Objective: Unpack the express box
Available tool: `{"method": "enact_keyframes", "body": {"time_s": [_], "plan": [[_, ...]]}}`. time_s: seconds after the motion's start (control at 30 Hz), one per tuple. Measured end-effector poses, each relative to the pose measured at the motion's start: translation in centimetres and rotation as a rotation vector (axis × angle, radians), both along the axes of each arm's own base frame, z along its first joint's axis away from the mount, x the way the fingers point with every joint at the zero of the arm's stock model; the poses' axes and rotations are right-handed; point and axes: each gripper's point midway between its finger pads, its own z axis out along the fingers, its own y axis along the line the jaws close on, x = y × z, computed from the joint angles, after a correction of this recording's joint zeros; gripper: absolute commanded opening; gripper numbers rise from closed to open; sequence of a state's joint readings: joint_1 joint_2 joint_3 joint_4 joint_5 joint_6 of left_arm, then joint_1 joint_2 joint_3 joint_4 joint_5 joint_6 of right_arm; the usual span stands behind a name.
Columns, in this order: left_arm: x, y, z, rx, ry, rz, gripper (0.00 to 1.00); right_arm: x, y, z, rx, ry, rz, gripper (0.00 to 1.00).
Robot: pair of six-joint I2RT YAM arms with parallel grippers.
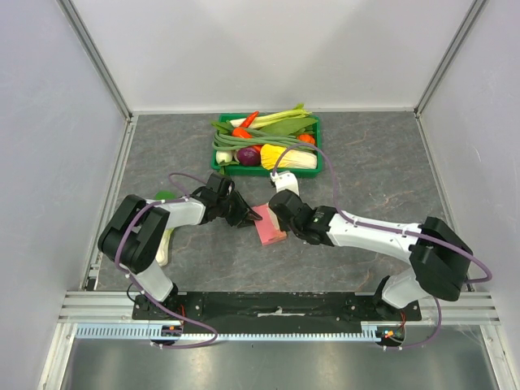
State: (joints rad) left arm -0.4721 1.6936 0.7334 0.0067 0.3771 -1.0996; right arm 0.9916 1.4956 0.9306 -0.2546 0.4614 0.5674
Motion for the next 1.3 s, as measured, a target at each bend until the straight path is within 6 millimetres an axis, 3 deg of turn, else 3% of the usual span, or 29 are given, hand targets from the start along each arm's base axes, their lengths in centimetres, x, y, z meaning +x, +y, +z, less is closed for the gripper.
{"method": "enact_keyframes", "body": {"time_s": [0.33,0.8,1.3], "plan": [[0.0,0.0,0.0,-0.014,0.014,0.006,0.02,-1.7,-0.8,-0.5,0.006,0.058,0.025,0.0],[0.0,0.0,0.0,-0.02,0.013,0.004,0.02,-3.9,-1.8,0.3,0.045,0.116,0.051,0.0],[0.1,-0.1,0.2,-0.024,0.007,0.003,0.02,-3.8,-1.6,-0.8,0.045,0.121,0.05,0.0]]}}
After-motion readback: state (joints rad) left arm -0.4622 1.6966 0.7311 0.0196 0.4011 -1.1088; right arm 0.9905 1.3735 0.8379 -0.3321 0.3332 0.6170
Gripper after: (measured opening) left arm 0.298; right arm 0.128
